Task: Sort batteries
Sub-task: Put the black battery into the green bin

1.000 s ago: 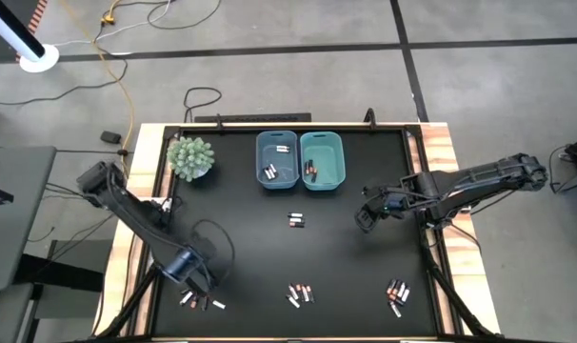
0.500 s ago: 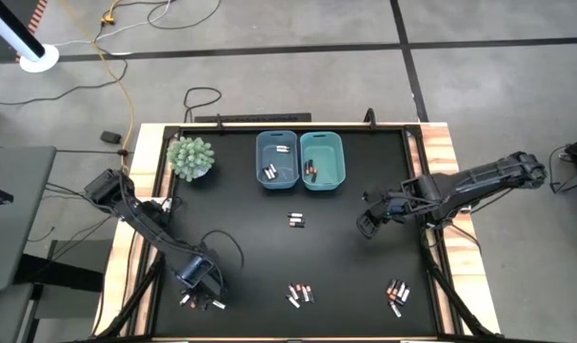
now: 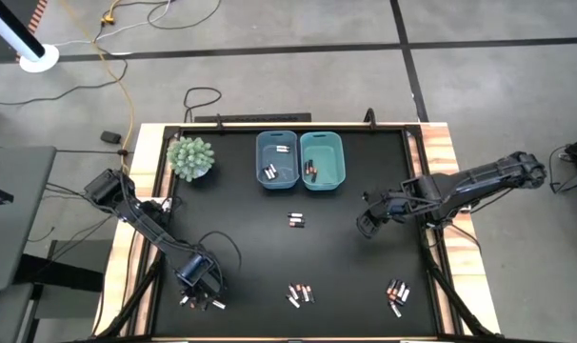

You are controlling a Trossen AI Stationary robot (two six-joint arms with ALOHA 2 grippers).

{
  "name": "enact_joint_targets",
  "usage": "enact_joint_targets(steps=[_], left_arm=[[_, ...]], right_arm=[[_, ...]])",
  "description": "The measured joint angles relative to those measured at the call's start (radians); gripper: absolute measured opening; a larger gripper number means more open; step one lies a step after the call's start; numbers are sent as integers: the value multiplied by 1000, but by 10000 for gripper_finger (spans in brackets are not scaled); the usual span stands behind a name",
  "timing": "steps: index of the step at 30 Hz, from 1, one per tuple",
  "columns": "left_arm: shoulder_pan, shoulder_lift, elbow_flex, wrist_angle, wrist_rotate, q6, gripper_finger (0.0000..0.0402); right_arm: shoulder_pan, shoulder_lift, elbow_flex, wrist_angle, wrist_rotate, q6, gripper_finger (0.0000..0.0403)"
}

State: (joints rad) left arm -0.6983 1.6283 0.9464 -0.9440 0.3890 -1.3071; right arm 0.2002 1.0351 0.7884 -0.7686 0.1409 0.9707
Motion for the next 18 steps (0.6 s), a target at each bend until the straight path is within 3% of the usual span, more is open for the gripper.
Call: enact_joint_targets(steps=[18], left_arm=[[0,0,-114,86,5,-14,157]], right_arm=[[0,0,0,-1,0,-3,118]])
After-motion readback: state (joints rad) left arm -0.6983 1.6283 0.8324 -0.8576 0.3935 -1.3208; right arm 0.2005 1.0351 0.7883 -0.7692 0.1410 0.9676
